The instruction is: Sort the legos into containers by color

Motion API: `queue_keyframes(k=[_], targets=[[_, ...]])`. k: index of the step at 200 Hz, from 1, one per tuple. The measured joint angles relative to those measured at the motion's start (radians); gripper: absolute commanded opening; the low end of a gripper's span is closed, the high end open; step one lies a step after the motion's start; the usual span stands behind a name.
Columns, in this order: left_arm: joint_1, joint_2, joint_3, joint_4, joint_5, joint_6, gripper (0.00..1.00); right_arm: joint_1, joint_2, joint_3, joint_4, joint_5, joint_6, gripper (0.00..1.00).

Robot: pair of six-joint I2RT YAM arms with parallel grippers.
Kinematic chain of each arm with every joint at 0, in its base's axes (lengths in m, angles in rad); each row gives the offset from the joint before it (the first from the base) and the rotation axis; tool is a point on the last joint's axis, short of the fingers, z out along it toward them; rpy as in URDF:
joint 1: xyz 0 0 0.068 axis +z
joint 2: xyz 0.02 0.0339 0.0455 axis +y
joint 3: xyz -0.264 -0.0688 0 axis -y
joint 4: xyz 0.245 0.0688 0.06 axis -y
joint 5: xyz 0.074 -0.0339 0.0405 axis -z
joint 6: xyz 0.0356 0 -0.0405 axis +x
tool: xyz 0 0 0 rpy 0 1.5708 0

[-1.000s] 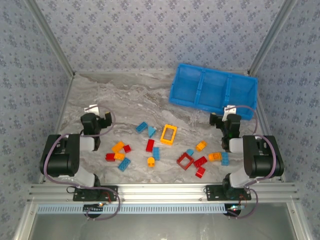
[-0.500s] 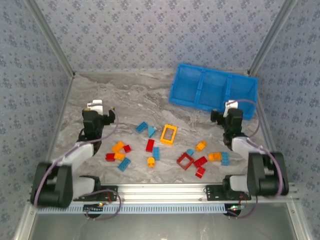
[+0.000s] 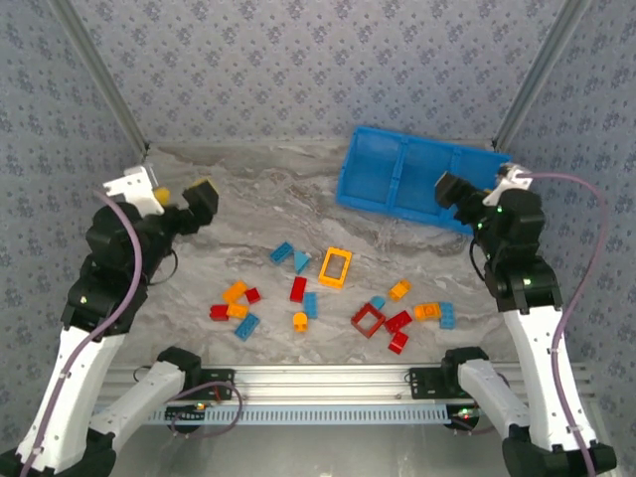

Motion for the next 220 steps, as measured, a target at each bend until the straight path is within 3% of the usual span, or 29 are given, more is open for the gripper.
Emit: queue_keyframes(k=[50,81,105,175,196,220], targets=[[-0.049,-0.13,-0.083,-0.282,0.142,-0.061,0.98,0.102,0.109,0.103,-0.196,0.079,-0.034,0.87],[-0.071,-0.13,-0.092,-0.287,0.208,-0.092,0.98,0.095,0.296,0.208,-0.203,0.093,-0.071,0.87],[-0.15,-0.103,-0.125,-0.229,0.215,-0.13,0.98,0.039,0.478,0.264,-0.181,0.084,-0.1,0.82],[-0.633,0.206,-0.077,-0.044,-0.034,-0.153,0.98,-0.217,0.855,0.423,-0.153,0.05,-0.158,0.8],[-0.707,0.286,-0.054,0.005,-0.105,-0.15,0.98,-0.258,0.964,0.491,-0.151,0.035,-0.168,0.77],[-0.731,0.315,-0.034,0.05,-0.15,-0.15,0.98,-0.28,1.07,0.542,-0.151,0.014,-0.175,0.75]])
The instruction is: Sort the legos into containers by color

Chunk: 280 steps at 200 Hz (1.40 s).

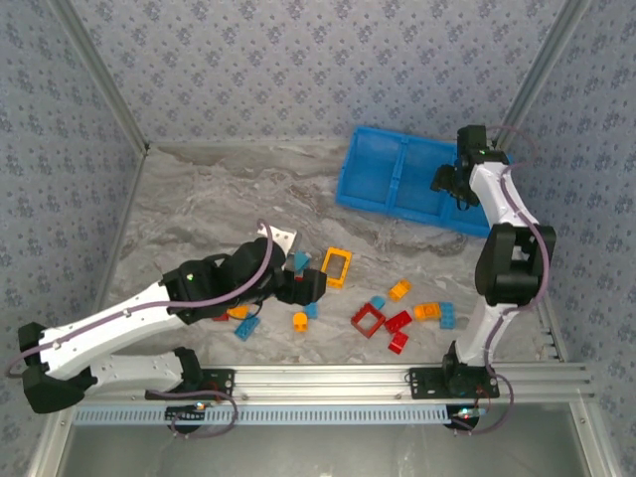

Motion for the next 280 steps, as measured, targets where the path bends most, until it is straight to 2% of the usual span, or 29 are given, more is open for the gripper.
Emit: queue_keyframes(k=[40,73,90,107,145,200,241,280], targets=[[0.0,0.0,0.005,0.037,-0.031,-0.001,0.98,-0.006,0.123,0.098,-0.022,-0.008,-0.011,0.6],[0.0,0.0,0.005,0.037,-0.038,-0.005,0.98,-0.011,0.167,0.138,-0.034,-0.006,-0.035,0.31],[0.0,-0.002,0.005,0.037,-0.046,-0.005,0.98,-0.009,0.183,0.167,-0.054,-0.005,-0.061,0.2],[0.0,-0.012,0.005,0.037,-0.059,-0.008,0.98,0.006,0.203,0.203,-0.076,0.008,-0.068,0.13],[0.0,-0.044,0.0,0.036,-0.079,-0.021,0.98,0.062,0.216,0.229,-0.094,0.042,-0.072,0.08],[0.0,-0.083,-0.023,0.027,-0.113,-0.039,0.98,0.237,0.224,0.269,-0.138,0.054,-0.06,0.07],[0.0,-0.126,-0.045,0.025,-0.134,-0.058,0.98,0.371,0.308,0.416,-0.198,0.057,-0.052,0.07],[0.0,-0.169,-0.071,0.007,-0.151,-0.08,0.98,0.444,0.374,0.495,-0.211,0.052,0.005,0.07]])
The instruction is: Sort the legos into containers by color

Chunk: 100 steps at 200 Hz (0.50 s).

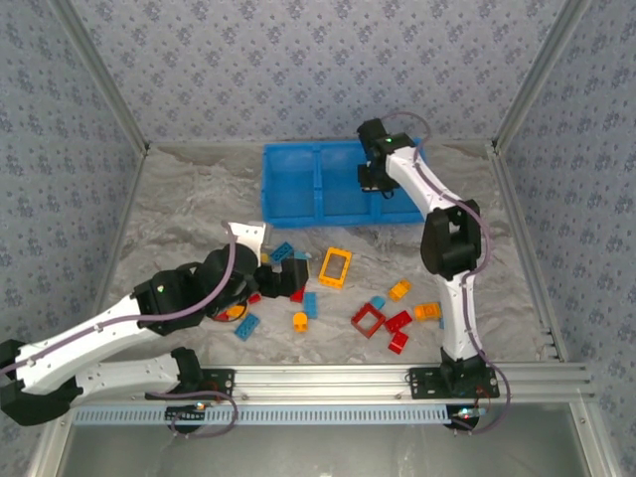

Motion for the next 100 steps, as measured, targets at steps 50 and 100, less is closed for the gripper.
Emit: queue_keyframes(k=[50,100], targets=[[0.0,-0.014,-0.013,-0.033,-0.026,-0.023,0.98,0.047,0.057,0.091,-0.02,0.007,0.088,0.07],[0.0,-0.04,-0.023,-0.072,-0.047,-0.049,0.98,0.08,0.072,0.116,-0.016,0.008,0.114,0.35]])
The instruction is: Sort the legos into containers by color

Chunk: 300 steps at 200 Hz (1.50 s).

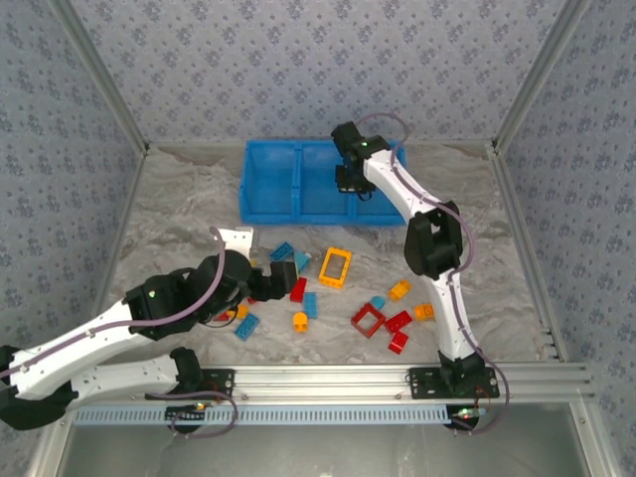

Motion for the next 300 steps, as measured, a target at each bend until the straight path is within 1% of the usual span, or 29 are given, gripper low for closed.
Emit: queue_keyframes(k=[16,33,52,64,72,93,109,137,149,182,221,238,266,300], targets=[[0.0,-0.006,0.0,-0.016,-0.013,-0.011,0.98,0.003,-0.001,0.002,0.003,0.0,-0.005,0.45],[0.0,-0.006,0.0,-0.039,-0.026,-0.025,0.98,0.005,-0.019,0.006,0.008,0.003,-0.016,0.52],[0.0,-0.004,0.0,-0.068,-0.037,-0.037,0.98,0.007,-0.078,0.005,0.008,0.012,-0.03,0.53],[0.0,0.003,0.003,-0.087,-0.042,-0.043,0.98,0.011,-0.148,-0.004,0.016,0.019,-0.041,0.54],[0.0,0.011,0.009,-0.097,-0.042,-0.044,0.98,0.017,-0.21,-0.027,0.033,0.023,-0.05,0.54],[0.0,0.034,0.03,-0.127,-0.046,-0.043,0.98,0.057,-0.444,-0.159,0.086,0.039,-0.071,0.55],[0.001,0.034,0.043,-0.144,-0.045,-0.043,0.98,0.117,-0.649,-0.295,0.138,0.058,-0.081,0.57],[0.016,0.027,0.063,-0.173,-0.042,-0.043,0.98,0.228,-0.952,-0.542,0.199,0.053,-0.081,0.58],[0.028,0.019,0.068,-0.188,-0.039,-0.044,0.98,0.268,-1.057,-0.642,0.204,0.054,-0.077,0.58],[0.049,-0.002,0.071,-0.228,-0.033,-0.044,0.98,0.373,-1.253,-0.865,0.203,0.06,-0.041,0.58],[0.06,-0.007,0.074,-0.266,-0.014,-0.051,0.98,0.478,-1.455,-1.086,0.189,0.066,0.045,0.58],[0.06,-0.007,0.074,-0.274,-0.01,-0.059,0.98,0.526,-1.522,-1.149,0.169,0.076,0.087,0.58],[0.06,-0.007,0.061,-0.275,0.01,-0.075,0.98,0.58,-1.57,-1.194,0.125,0.11,0.157,0.58],[0.061,-0.005,0.032,-0.274,0.028,-0.085,0.98,0.625,-1.582,-1.213,0.06,0.167,0.242,0.57]])
